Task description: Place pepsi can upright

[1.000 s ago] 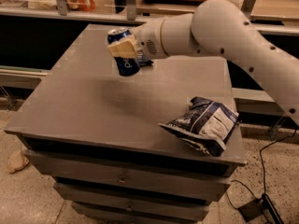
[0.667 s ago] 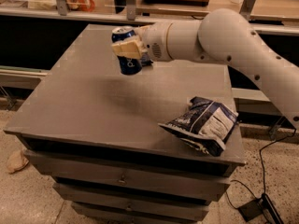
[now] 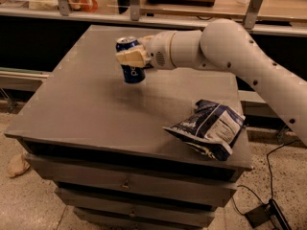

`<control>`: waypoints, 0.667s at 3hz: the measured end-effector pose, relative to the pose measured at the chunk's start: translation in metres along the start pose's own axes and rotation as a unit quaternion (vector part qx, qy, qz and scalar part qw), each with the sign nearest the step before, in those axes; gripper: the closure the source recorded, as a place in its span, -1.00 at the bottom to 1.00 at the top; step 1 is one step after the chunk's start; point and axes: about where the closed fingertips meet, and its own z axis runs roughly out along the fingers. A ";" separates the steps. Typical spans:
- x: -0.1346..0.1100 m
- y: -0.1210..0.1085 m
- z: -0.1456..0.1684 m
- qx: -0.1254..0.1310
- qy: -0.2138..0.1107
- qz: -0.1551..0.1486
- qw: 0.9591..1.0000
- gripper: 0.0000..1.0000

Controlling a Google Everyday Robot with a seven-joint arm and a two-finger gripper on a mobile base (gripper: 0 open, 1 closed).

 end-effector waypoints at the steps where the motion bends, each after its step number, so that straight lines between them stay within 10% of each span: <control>1: -0.009 0.003 0.010 0.011 0.010 0.019 1.000 1.00; 2: -0.012 0.003 0.017 0.017 0.019 0.024 0.999 1.00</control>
Offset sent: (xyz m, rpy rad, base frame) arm 0.0144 0.0099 -0.0215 0.0857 0.0233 0.0210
